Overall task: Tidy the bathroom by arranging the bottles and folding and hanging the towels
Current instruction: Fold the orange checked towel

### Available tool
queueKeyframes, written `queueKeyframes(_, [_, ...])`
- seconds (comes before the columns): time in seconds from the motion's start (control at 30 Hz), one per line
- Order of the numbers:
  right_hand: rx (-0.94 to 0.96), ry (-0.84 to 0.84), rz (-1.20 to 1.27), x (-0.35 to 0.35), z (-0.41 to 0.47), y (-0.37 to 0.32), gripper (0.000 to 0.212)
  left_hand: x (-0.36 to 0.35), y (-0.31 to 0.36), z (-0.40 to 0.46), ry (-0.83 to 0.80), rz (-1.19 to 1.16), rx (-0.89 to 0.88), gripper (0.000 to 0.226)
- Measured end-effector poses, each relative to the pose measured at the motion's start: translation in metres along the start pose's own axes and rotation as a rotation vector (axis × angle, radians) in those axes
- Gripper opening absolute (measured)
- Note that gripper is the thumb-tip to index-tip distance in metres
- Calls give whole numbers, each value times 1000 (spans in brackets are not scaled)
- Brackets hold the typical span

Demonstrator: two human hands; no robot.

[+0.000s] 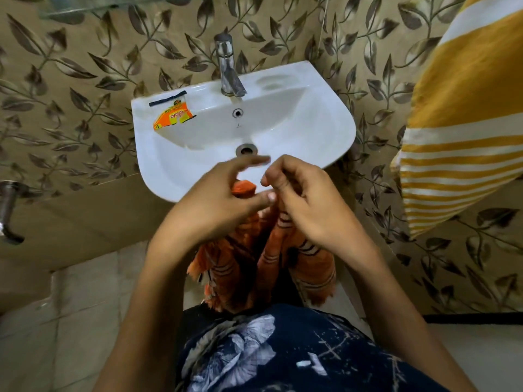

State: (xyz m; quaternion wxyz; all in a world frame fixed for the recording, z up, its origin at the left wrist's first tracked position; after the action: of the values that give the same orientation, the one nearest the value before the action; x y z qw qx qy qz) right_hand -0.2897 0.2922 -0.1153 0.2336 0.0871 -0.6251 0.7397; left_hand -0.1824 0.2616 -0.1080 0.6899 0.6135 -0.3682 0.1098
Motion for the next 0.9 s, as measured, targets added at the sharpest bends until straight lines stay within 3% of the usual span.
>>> queueKeyframes(0.07, [4, 35, 33, 1, 2, -4, 24, -12, -1, 2, -48, 68, 21, 19])
queueKeyframes(0.23, [-94, 88, 263, 7, 7, 4, 22, -33, 8, 0, -245, 19, -67, 25])
queueKeyframes(0.4, [-81, -44, 309, 4, 9, 6, 21, -16, 13, 7, -59, -45, -68, 13])
queueKeyframes(0.53, [-67, -109, 242, 8, 6, 17, 19, 1, 15, 7, 51, -49, -52, 20])
queueKeyframes(0.73, [-24, 48, -57, 20, 7, 34, 29, 23, 23, 3, 150, -40, -75, 25])
queueKeyframes(0.9, [-108, 182, -242, 38, 7, 49, 35, 36, 15, 3, 225, 22, -31, 23])
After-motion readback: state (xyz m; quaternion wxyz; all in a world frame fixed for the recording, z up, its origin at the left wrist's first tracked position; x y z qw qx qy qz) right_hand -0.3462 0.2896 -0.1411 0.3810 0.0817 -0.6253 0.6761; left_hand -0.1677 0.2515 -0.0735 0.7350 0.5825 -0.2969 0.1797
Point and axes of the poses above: each hand's wrist, its own z-axis towards the middle knuckle, its own x-axis out of the back of the hand, y = z × x, the point moved 9 cm from there along z, towards the middle knuckle, and after that the axes turned 9 degrees about y, right-handed, at the moved point
